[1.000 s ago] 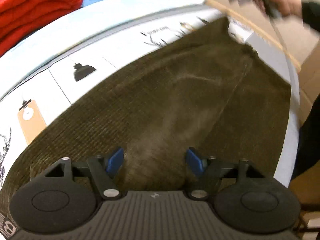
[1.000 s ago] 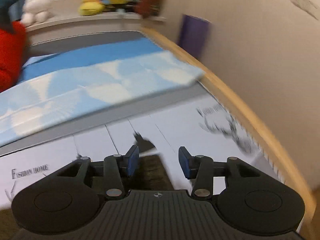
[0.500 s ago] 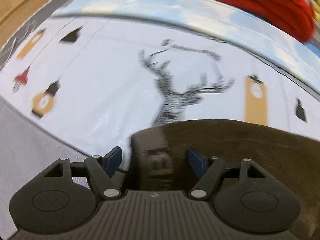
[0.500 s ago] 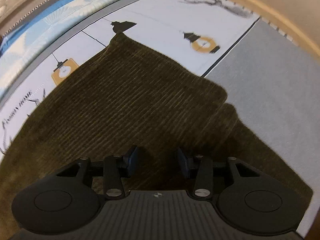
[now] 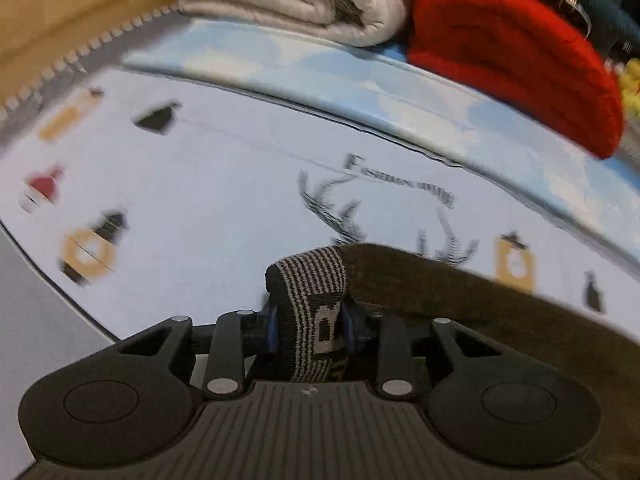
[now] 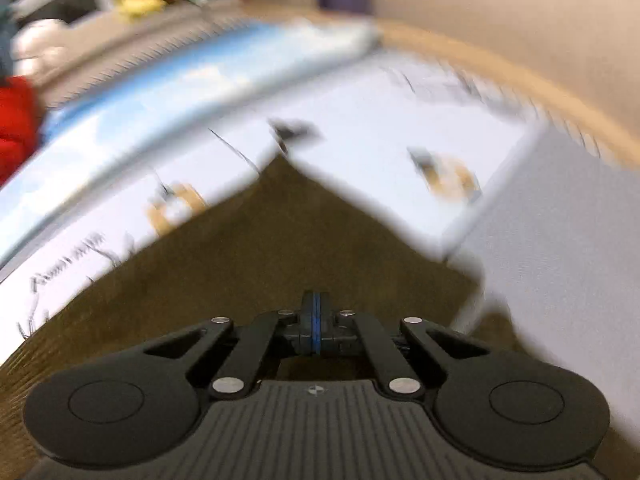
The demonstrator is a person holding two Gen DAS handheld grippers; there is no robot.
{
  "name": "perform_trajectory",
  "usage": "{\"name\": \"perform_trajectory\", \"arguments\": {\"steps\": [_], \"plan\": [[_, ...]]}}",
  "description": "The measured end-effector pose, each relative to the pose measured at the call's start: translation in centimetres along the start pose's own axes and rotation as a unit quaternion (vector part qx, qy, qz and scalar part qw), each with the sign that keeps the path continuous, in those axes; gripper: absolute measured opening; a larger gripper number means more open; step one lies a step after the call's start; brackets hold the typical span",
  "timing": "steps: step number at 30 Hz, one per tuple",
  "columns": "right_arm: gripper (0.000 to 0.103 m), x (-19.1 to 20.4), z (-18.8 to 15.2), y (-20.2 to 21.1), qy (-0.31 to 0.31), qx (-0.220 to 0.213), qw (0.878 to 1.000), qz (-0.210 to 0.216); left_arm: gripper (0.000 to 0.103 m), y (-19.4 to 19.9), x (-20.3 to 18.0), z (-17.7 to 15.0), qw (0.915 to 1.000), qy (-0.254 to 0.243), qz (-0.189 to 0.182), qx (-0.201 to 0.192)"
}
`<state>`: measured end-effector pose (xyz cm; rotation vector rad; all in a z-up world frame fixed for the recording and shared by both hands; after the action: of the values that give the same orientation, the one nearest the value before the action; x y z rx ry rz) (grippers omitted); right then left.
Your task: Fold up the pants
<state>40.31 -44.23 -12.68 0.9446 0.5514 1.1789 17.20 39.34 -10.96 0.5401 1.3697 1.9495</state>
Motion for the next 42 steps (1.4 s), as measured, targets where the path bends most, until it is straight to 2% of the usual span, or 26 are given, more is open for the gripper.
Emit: {"name": "perform_trajectory", "arguments": {"steps": [1, 3, 6, 7, 9, 10, 11, 14, 16, 19, 21, 25, 28, 30, 32, 35, 37, 39, 40, 42], "plan": [[0.000, -0.2, 0.2, -0.1, 0.000, 0.002, 1.000, -0.002, 0.043, -0.3, 0.2, -0.2, 0.9998, 0.002, 0.006, 0.016], [0.001, -2.3, -0.1, -1.1, -0.040, 0.055, 0.998, -0.020, 0.051, -0.6, 0.6, -0.8, 0.9989, 0.010, 0.008, 0.045], [0.006, -6.3, -0.3, -0.4, -0.107, 0.075, 0.991, -0.023, 0.053, 1.3, 1.2, -0.9, 0.9992, 0.011, 0.027, 0.029], [0.010, -7.5, -0.1, 0.2, -0.124, 0.073, 0.990, -0.013, 0.053, 2.3, 1.4, -0.9, 0.9994, 0.016, 0.019, 0.024], [0.024, -9.5, 0.1, 1.9, -0.138, 0.064, 0.988, 0.008, 0.053, 4.4, 1.7, -1.3, 0.9993, 0.029, -0.009, 0.021], [0.038, -10.6, 0.0, 2.7, -0.140, 0.062, 0.988, 0.018, 0.053, 5.5, 1.7, -1.6, 0.9988, 0.036, -0.021, 0.024], [0.045, -11.4, -0.4, 3.5, -0.141, 0.062, 0.988, 0.025, 0.053, 6.7, 1.9, -2.3, 0.9983, 0.045, -0.029, 0.024], [0.045, -13.7, -2.1, 5.5, -0.136, 0.074, 0.987, 0.042, 0.052, 10.2, 2.7, -3.5, 0.9950, 0.087, -0.044, 0.020], [0.047, -15.2, -3.2, 6.5, -0.126, 0.083, 0.987, 0.053, 0.052, 13.0, 3.1, -4.8, 0.9911, 0.108, -0.077, 0.013], [0.054, -17.1, -5.1, 7.0, -0.093, 0.108, 0.989, 0.050, 0.052, 16.5, 3.5, -7.1, 0.9885, 0.094, -0.118, 0.009], [0.054, -18.0, -6.6, 6.7, -0.065, 0.137, 0.987, 0.046, 0.052, 17.8, 3.9, -9.0, 0.9916, 0.073, -0.107, 0.005], [0.055, -19.4, -8.7, 6.0, -0.018, 0.175, 0.983, 0.046, 0.052, 16.1, 5.4, -13.0, 0.9958, 0.037, -0.080, 0.024], [0.058, -20.4, -9.6, 5.4, 0.015, 0.191, 0.981, 0.020, 0.052, 12.1, 6.0, -15.7, 0.9938, -0.007, -0.059, 0.094], [0.059, -21.1, -10.1, 4.9, 0.025, 0.204, 0.978, 0.014, 0.053, 11.1, 6.7, -16.1, 0.9944, -0.030, -0.036, 0.095], [0.059, -21.5, -10.6, 4.3, 0.033, 0.221, 0.975, 0.011, 0.055, 10.0, 7.7, -16.4, 0.9945, -0.030, -0.014, 0.099], [0.065, -21.4, -11.3, 3.6, 0.055, 0.240, 0.969, 0.016, 0.061, 8.0, 8.5, -17.0, 0.9909, -0.030, -0.006, 0.131], [0.066, -20.8, -11.5, 3.6, 0.079, 0.238, 0.968, 0.010, 0.071, 7.0, 8.5, -17.2, 0.9896, -0.043, 0.005, 0.137], [0.067, -20.4, -11.8, 3.6, 0.099, 0.235, 0.967, 0.005, 0.076, 6.4, 8.1, -17.2, 0.9889, -0.056, 0.006, 0.138], [0.063, -20.2, -11.9, 3.7, 0.106, 0.233, 0.967, 0.004, 0.076, 6.1, 7.8, -17.1, 0.9885, -0.062, 0.005, 0.138], [0.045, -20.1, -11.9, 3.9, 0.107, 0.228, 0.968, 0.007, 0.076, 5.7, 7.4, -17.1, 0.9877, -0.071, 0.001, 0.139]]}}
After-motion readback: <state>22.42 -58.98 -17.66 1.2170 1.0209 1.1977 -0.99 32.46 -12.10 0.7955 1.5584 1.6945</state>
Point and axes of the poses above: each gripper's, at about its wrist camera, not at the fingertips, and y roughly against the way its jaws point, x to its left, z to its top, the point moved 5 cm from there along -y, roughly the way its jaws point, and after that the axes turned 14 degrees about x, right-handed, at the moved point
